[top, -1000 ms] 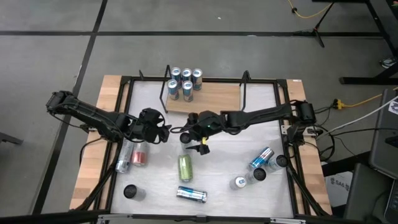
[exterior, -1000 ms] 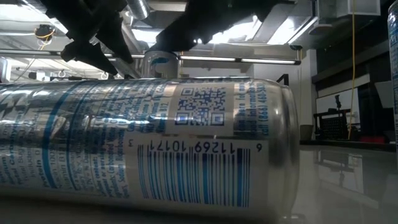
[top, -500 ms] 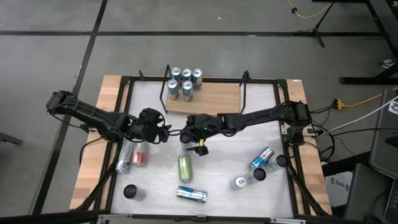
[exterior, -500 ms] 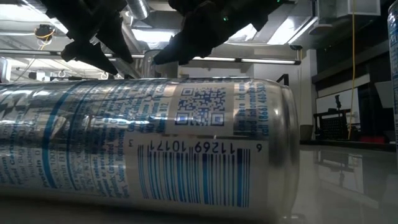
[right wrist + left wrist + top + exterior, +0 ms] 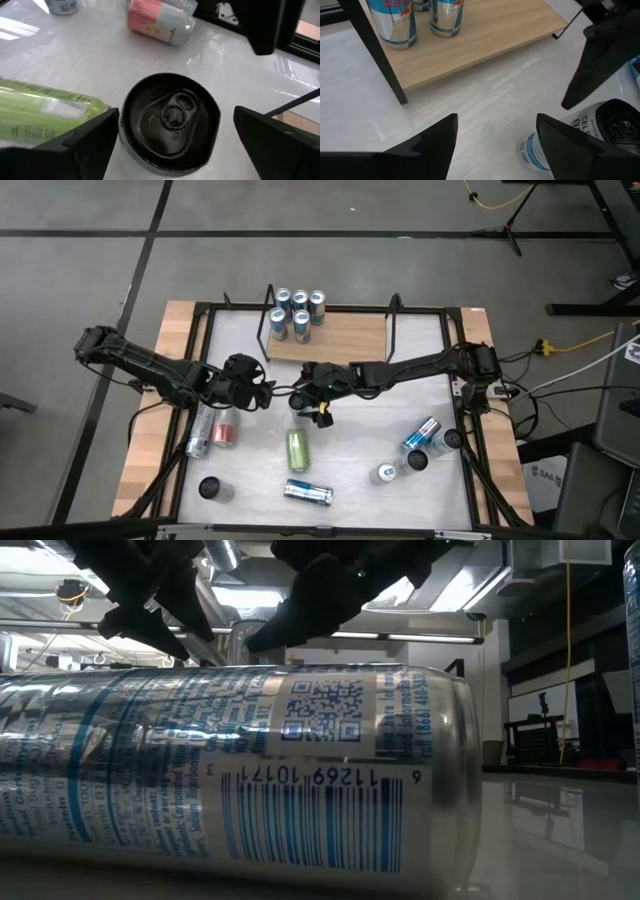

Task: Place canned beverage on shelf
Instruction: Put the white blue soda can on the shelf

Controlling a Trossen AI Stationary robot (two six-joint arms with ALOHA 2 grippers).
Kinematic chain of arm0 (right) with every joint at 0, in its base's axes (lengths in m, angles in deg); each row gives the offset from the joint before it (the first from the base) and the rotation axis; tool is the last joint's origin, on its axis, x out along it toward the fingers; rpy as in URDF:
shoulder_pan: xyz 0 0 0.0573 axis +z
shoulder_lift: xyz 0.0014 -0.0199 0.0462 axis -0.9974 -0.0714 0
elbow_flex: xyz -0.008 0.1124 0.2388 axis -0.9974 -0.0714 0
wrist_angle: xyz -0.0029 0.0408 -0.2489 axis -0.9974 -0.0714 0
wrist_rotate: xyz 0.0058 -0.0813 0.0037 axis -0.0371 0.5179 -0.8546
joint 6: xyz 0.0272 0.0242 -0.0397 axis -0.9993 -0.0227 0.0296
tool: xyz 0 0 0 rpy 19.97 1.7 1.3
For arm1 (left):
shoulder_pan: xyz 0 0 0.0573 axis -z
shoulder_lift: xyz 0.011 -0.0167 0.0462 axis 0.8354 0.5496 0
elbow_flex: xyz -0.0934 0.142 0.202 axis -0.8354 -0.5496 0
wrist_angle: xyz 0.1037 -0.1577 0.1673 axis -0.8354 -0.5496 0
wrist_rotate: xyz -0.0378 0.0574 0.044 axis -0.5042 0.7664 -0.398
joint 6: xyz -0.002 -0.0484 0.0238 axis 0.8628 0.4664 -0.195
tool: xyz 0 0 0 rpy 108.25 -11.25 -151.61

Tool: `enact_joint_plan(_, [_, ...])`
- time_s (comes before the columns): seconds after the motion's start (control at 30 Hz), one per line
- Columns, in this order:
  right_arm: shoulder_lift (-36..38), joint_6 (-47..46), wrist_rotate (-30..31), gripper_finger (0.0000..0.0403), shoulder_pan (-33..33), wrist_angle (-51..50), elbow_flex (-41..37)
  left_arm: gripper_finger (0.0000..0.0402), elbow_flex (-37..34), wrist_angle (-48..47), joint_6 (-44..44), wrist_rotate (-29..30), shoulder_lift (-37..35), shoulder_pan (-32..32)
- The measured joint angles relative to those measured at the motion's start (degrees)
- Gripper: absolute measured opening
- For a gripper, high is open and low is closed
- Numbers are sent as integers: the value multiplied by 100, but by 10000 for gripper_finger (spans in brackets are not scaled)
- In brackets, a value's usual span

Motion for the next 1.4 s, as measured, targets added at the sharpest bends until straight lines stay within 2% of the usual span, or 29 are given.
enact_joint_plan(0.2, [0,1,-329,324,0,-147,0,263,0,0,4,2,0,0])
enact_joint_plan(0.47, [-42,-7,-425,259,0,-145,2,263,-2,0,15,24,0,0])
enact_joint_plan(0.67, [-23,0,-392,246,0,-312,143,263,-2,0,13,47,0,-2])
enact_joint_plan(0.97, [-22,184,-410,247,-243,-2088,1473,263,-2,3,8,574,0,-9])
enact_joint_plan(1.4, [20,126,-413,248,-1177,-3832,3626,263,-2,14,11,1417,0,-9])
